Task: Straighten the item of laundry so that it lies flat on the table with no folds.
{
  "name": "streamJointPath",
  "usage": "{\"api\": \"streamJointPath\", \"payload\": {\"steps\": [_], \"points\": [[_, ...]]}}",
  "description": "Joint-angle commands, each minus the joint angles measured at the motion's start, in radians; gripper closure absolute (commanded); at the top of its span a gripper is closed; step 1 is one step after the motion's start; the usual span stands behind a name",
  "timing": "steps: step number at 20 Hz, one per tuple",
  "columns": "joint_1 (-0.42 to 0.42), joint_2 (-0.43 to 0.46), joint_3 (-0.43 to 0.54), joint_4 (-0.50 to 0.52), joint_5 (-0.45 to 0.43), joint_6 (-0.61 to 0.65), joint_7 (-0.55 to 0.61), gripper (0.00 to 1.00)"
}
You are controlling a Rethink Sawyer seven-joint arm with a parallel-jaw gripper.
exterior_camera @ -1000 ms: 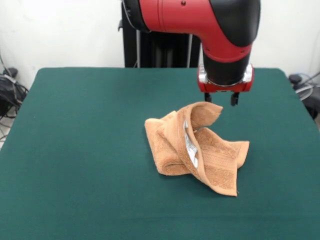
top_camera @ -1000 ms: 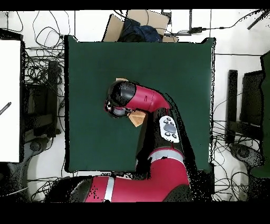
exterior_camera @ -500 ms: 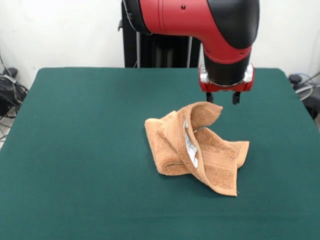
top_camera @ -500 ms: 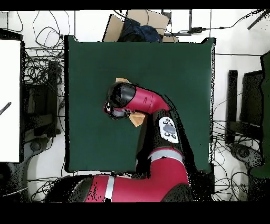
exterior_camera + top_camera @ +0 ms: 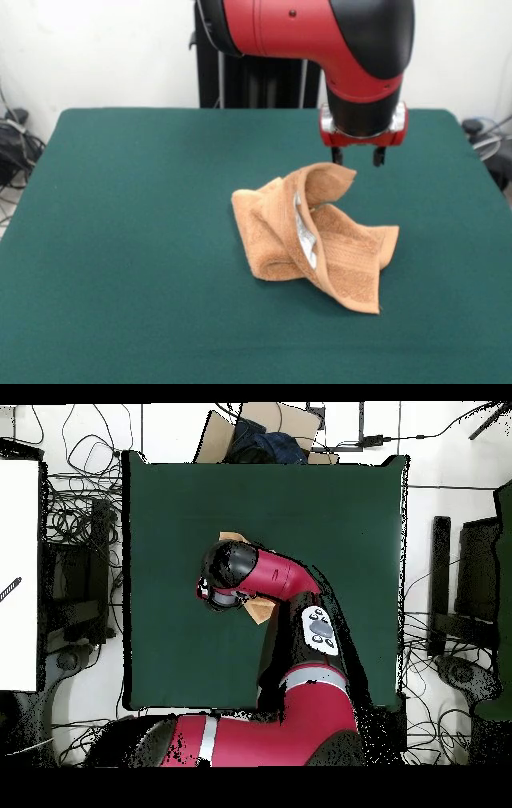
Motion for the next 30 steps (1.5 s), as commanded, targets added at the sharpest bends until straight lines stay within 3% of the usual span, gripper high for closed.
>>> {"api": "streamJointPath", "payload": {"steps": [1, 21, 30], "points": [[0.008, 0.000, 0.082, 0.002, 0.029, 0.004, 0.140, 0.00], [0.010, 0.020, 0.081, -0.091, -0.006, 0.028, 0.097, 0.00], [0.005, 0.023, 0.089, -0.068, 0.010, 0.002, 0.106, 0.00]]}}
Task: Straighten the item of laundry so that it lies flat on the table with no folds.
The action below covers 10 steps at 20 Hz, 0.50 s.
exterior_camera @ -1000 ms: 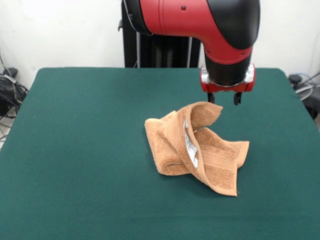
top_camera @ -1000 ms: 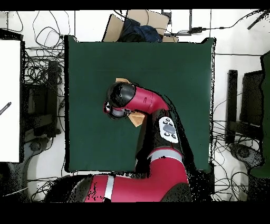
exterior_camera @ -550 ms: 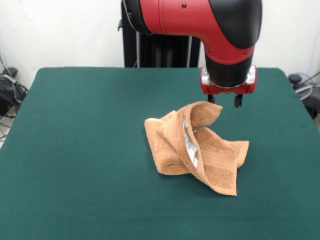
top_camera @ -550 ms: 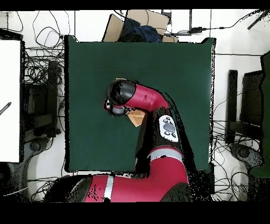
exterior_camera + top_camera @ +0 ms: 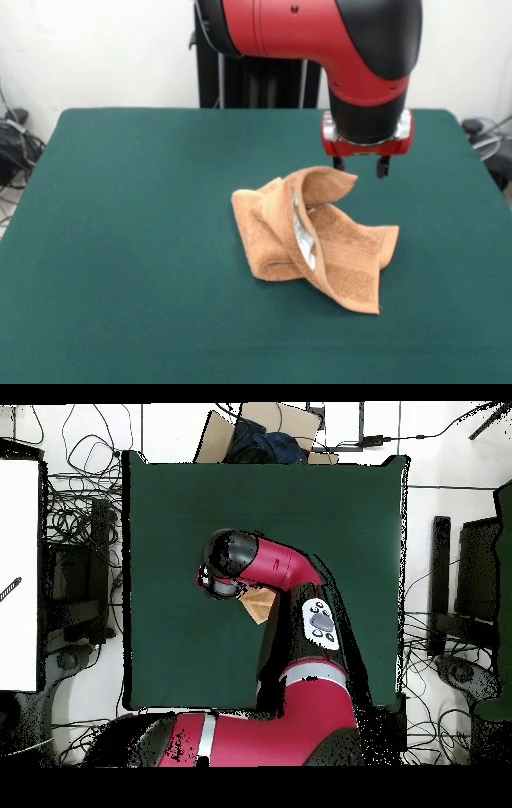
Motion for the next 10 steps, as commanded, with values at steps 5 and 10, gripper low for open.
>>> {"api": "streamJointPath", "payload": {"steps": [5, 10], "points": [[-0.005, 0.003, 0.096, 0.019, 0.024, -0.005, 0.108, 0.00], [-0.008, -0.004, 0.095, 0.039, 0.032, -0.016, 0.117, 0.00]]}}
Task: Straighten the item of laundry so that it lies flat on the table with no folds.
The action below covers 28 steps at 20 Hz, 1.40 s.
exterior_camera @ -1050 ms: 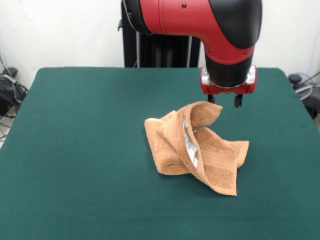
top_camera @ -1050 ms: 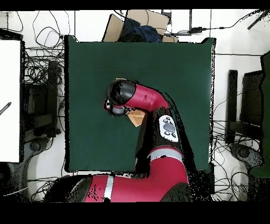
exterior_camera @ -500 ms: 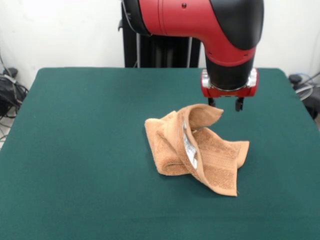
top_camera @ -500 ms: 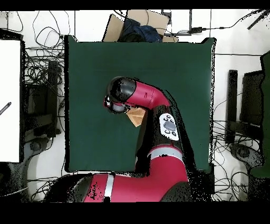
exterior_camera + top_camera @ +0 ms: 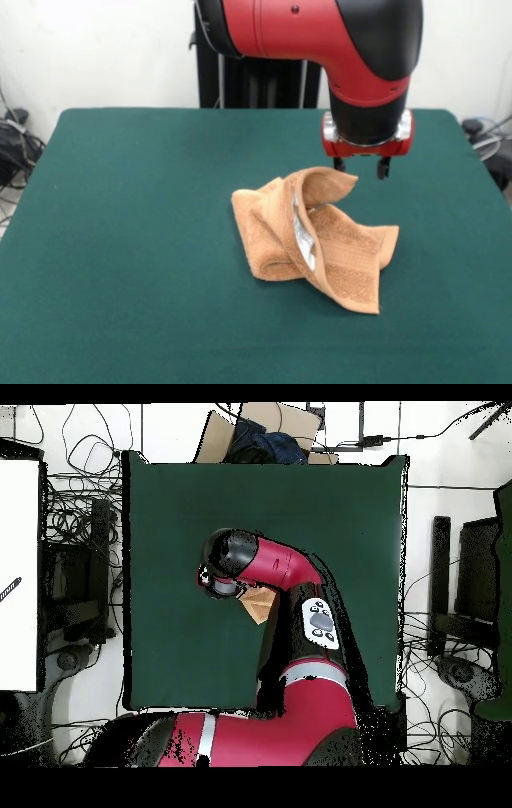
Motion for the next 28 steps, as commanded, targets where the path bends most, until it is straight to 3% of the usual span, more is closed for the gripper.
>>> {"api": "streamJointPath", "payload": {"steps": [1, 7, 13, 28], "points": [[-0.008, -0.008, 0.094, 0.049, 0.033, -0.020, 0.118, 0.00], [-0.014, -0.007, 0.090, 0.040, 0.027, -0.003, 0.110, 0.00], [-0.016, 0.017, 0.079, -0.043, -0.011, 0.038, 0.075, 0.00], [-0.026, 0.016, 0.090, -0.007, 0.009, -0.010, 0.085, 0.00]]}}
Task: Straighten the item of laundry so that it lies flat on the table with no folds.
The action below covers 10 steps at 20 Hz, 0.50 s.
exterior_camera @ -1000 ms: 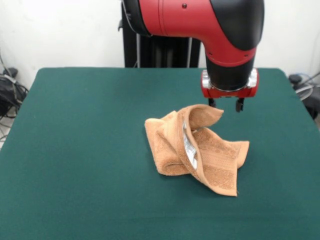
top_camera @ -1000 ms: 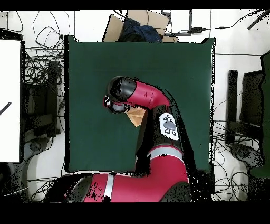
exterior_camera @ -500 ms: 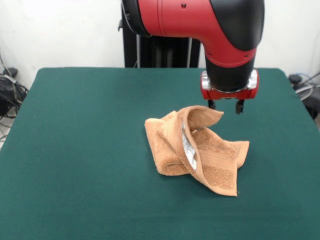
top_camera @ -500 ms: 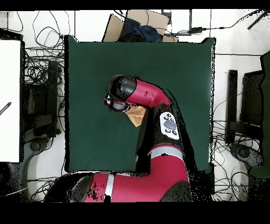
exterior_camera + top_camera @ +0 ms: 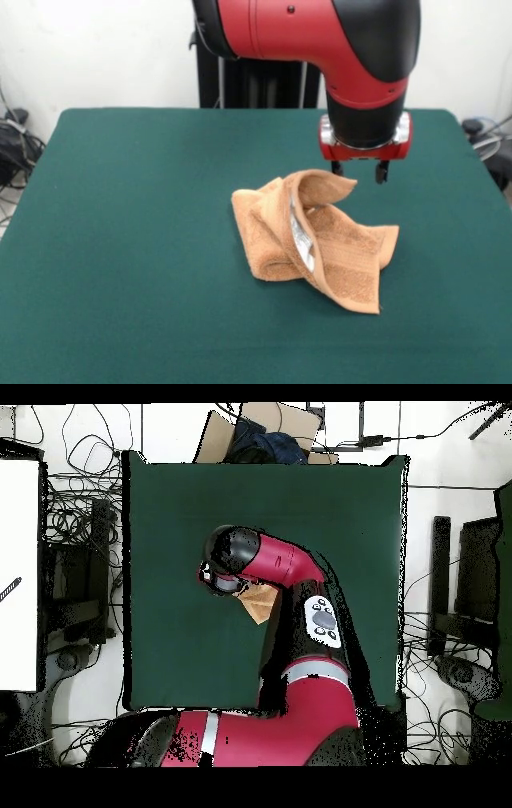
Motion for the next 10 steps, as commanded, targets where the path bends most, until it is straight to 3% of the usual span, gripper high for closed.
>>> {"api": "streamJointPath", "payload": {"steps": [1, 10], "points": [[-0.022, 0.010, 0.092, 0.014, 0.011, -0.010, 0.084, 0.00], [-0.025, -0.001, 0.094, 0.022, 0.015, -0.017, 0.089, 0.00]]}}
